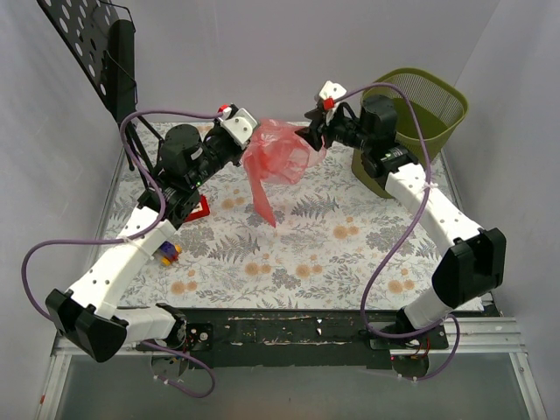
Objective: Put the trash bags into the trash bin
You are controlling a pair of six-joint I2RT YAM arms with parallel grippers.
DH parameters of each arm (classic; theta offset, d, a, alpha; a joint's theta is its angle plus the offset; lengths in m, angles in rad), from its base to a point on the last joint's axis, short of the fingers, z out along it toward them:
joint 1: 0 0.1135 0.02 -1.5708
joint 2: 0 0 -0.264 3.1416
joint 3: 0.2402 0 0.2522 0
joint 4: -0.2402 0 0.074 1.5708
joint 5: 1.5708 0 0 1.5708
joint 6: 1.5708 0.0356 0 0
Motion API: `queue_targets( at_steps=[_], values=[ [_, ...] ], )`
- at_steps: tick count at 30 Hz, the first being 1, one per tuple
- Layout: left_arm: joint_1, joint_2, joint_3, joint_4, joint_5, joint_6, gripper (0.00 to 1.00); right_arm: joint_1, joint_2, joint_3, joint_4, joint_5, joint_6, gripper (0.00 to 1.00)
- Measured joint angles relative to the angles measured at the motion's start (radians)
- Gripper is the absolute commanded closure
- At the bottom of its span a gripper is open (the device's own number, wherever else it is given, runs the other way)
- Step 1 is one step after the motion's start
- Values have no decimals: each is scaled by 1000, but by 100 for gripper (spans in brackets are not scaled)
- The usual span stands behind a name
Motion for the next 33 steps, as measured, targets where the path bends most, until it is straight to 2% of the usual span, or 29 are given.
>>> queue_targets(
  at_steps=[2, 3, 6, 7, 8, 9, 10, 12, 13, 14, 15, 17, 19, 22, 23, 24, 26, 27, 30, 33],
  values=[
    [0, -7, -6, -2, 0, 21, 100, -4, 25, 32, 2, -8, 13, 76],
    [0, -12, -13, 2, -2, 32, 100, -5, 30, 43, -2, -15, 19, 77],
    [0, -23, -32, 13, -20, 50, 100, -10, 35, 51, -23, -30, 36, 71],
    [0, -24, -38, 20, -28, 54, 100, -11, 34, 51, -33, -33, 38, 80],
    [0, -24, -44, 28, -39, 56, 100, -12, 34, 50, -47, -37, 35, 98],
    [0, -23, -51, 38, -50, 57, 100, -13, 34, 50, -60, -45, 31, 99],
    [0, -19, -58, 49, -68, 56, 91, -13, 34, 50, -77, -55, 29, 99],
    [0, 4, -58, 72, -114, 53, 53, -13, 31, 43, -112, -64, 51, 99],
    [0, 31, -45, 71, -145, 42, 37, -13, 27, 35, -123, -60, 72, 99],
    [0, 78, -7, 63, -186, 10, 27, -14, 23, 27, -135, -48, 108, 99],
    [0, 118, 24, 60, -212, 2, 22, -18, 21, 24, -149, -35, 162, 99],
    [0, 217, 105, 44, -276, -70, 18, -40, 19, 24, -173, -6, 301, 99],
    [2, 247, 119, 39, -306, -124, 20, -74, 17, 24, -205, 55, 408, 99],
    [2, 203, 92, 54, -301, -196, 30, -117, 17, 33, -268, 126, 524, 99],
    [2, 173, 69, 60, -277, -211, 39, -128, 17, 38, -288, 142, 557, 99],
    [2, 125, 34, 61, -243, -226, 54, -137, 17, 48, -303, 158, 589, 99],
    [0, 27, -32, 53, -156, -256, 75, -142, 17, 66, -313, 166, 629, 99],
    [-1, -13, -56, 44, -109, -270, 81, -142, 17, 75, -314, 169, 647, 99],
    [-11, -46, -72, 24, 41, -328, 89, -140, 17, 93, -312, 182, 691, 99],
    [-24, 45, -18, -13, 201, -393, 73, -137, 17, 94, -317, 196, 717, 99]
  ],
)
